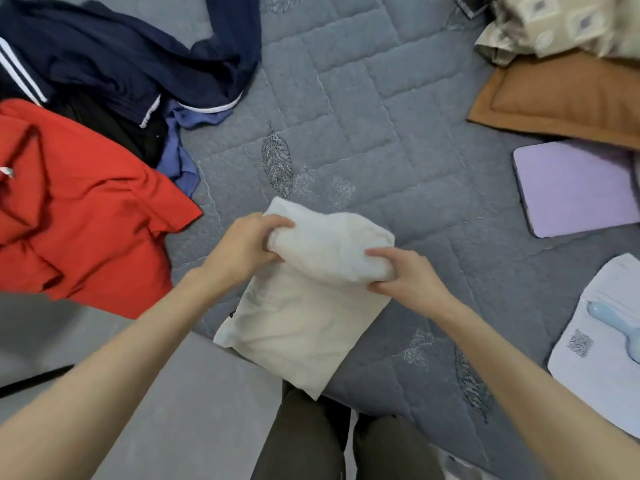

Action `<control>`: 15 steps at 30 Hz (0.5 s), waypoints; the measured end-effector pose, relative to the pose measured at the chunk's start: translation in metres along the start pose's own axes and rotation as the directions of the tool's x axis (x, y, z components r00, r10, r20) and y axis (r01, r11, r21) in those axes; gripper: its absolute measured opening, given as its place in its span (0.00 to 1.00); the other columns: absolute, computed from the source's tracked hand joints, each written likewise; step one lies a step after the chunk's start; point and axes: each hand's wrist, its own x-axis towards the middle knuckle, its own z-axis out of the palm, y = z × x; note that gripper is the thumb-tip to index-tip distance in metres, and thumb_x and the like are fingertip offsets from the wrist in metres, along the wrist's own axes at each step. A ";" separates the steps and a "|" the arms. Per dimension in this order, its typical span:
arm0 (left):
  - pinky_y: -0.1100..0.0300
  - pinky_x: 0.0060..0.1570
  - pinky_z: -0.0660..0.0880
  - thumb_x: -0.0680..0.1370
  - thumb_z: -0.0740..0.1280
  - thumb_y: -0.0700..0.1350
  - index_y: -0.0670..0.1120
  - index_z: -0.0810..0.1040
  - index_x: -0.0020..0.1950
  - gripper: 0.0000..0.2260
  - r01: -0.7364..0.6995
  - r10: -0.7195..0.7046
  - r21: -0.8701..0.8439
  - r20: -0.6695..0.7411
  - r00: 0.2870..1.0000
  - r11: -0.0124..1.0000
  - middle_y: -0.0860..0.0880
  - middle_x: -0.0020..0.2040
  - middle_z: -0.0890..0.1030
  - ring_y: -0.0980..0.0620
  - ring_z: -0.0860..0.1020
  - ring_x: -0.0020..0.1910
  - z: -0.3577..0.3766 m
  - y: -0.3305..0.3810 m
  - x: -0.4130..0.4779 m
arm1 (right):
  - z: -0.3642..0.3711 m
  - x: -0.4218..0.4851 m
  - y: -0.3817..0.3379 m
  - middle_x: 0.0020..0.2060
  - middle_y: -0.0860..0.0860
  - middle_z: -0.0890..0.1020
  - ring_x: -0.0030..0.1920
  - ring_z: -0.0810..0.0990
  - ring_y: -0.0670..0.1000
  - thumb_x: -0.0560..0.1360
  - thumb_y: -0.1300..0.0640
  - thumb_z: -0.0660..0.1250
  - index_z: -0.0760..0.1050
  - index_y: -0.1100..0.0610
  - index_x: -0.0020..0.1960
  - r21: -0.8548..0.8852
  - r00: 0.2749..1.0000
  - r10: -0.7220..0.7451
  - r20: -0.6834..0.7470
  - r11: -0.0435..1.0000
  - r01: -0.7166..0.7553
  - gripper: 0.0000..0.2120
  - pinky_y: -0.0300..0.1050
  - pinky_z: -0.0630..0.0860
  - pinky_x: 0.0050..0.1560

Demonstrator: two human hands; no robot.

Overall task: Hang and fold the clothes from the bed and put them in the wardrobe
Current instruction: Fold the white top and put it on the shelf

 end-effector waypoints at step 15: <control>0.50 0.48 0.72 0.70 0.64 0.34 0.42 0.71 0.47 0.08 -0.107 0.235 0.243 -0.592 0.771 0.964 0.44 0.62 0.74 0.42 0.70 0.60 -0.144 0.058 -0.023 | -0.116 -0.031 -0.171 0.41 0.51 0.82 0.47 0.77 0.57 0.70 0.53 0.69 0.83 0.47 0.46 -0.445 0.677 -0.445 -0.586 0.875 0.190 0.06 0.47 0.69 0.37</control>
